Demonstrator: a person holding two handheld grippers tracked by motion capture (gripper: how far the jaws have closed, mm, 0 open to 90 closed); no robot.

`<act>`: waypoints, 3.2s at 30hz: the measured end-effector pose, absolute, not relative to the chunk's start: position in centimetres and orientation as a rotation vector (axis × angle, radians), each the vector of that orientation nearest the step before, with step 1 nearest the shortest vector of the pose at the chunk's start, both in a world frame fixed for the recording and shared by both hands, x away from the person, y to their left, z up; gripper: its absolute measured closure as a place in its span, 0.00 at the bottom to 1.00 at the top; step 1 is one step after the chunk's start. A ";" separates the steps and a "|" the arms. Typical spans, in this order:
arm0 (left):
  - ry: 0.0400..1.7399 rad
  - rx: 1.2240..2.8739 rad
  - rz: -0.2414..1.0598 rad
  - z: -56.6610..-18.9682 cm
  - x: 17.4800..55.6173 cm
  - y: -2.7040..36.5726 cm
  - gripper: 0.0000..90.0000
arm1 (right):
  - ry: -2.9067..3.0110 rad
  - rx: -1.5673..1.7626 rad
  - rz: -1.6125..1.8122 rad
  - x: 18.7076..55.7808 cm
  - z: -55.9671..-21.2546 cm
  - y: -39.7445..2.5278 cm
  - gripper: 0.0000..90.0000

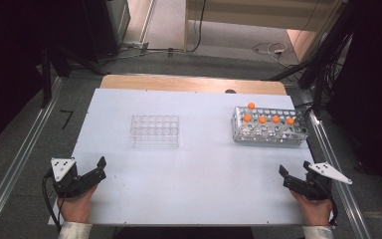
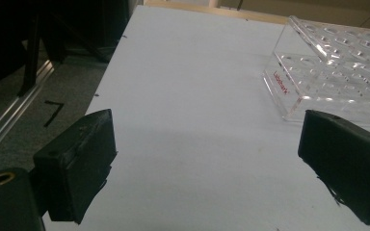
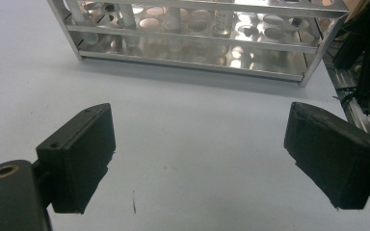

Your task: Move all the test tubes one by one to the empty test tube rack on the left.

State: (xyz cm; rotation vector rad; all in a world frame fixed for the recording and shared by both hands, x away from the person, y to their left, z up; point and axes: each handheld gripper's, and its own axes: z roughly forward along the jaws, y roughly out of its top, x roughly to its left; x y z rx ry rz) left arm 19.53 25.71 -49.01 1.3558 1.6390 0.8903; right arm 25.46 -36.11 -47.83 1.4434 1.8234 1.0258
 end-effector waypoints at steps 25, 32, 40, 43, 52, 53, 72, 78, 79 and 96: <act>1.634 1.359 0.836 -49.1 20.0 25.7 0.06 | 1.793 1.443 1.038 27.3 -47.0 -35.8 0.14; 1.634 1.365 0.839 -49.1 20.1 25.7 0.06 | 1.774 1.449 1.050 28.4 -46.6 -36.0 0.14; 1.638 1.367 0.837 -49.1 20.1 25.7 0.06 | 1.745 1.464 1.073 29.5 -46.0 -36.3 0.20; 1.639 1.370 0.835 -49.2 20.2 25.7 0.06 | 1.738 1.470 1.065 30.0 -45.9 -36.4 0.21; 1.642 1.369 0.835 -49.2 20.2 25.6 0.06 | 1.720 1.470 1.038 32.1 -45.5 -36.4 0.30; 1.642 1.369 0.835 -49.2 20.2 25.6 0.06 | 1.720 1.470 1.038 32.1 -45.5 -36.4 0.30; 1.648 1.371 0.842 -49.3 20.3 25.7 0.06 | 1.708 1.404 1.014 35.9 -45.7 -35.1 0.62; 1.651 1.368 0.838 -49.3 20.3 25.8 0.07 | 1.705 1.382 1.016 36.7 -45.7 -34.7 0.73; 1.650 1.369 0.837 -49.3 20.3 25.8 0.07 | 1.705 1.382 1.016 36.7 -45.7 -34.7 0.73; 1.646 1.379 0.834 -49.3 20.2 25.7 0.07 | 1.645 1.320 1.069 36.0 -42.8 -34.4 0.80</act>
